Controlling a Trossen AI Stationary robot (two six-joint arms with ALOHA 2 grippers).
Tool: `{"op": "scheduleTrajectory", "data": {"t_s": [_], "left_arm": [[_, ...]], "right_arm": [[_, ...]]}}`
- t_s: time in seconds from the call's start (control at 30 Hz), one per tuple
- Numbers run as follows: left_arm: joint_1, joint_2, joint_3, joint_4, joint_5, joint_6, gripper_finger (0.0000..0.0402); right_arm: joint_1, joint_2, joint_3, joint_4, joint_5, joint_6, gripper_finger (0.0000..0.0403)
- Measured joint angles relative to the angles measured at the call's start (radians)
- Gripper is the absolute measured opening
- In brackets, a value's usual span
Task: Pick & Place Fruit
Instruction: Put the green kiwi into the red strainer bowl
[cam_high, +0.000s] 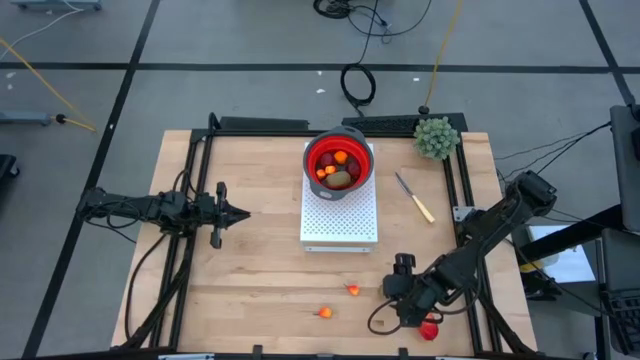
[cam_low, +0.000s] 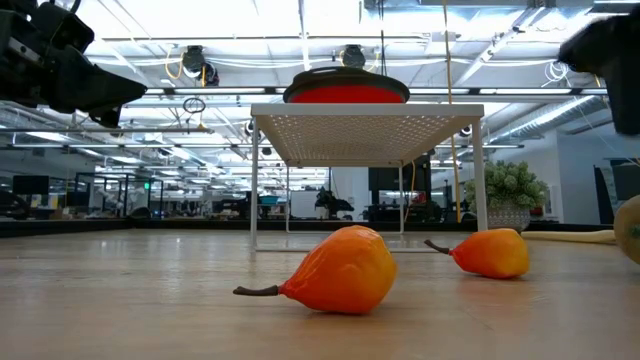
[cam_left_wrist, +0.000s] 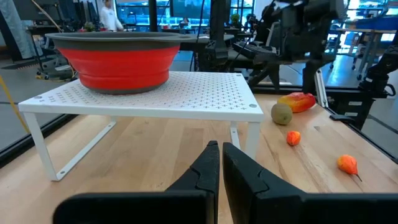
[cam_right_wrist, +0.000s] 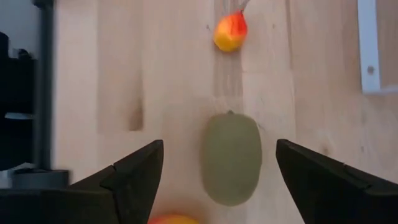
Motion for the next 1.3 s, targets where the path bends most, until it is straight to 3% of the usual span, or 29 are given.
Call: {"op": "scheduleTrajectory", "data": {"t_s": [0.3, 0.97, 1.3], "left_arm": [[0.000, 0.000, 0.000, 0.000, 0.000, -0.005, 0.0019], [0.000, 0.000, 0.000, 0.001, 0.000, -0.008, 0.0019], [0.000, 0.000, 0.000, 0.001, 0.000, -0.024, 0.0019]], "right_arm": [[-0.023, 0.000, -0.129, 0.062, 0.002, 0.045, 0.0306], [-0.025, 0.000, -0.275, 0.315, -0.034, 0.071, 0.0306], [-0.025, 0.000, -0.298, 0.328, -0.033, 0.074, 0.0301]]}}
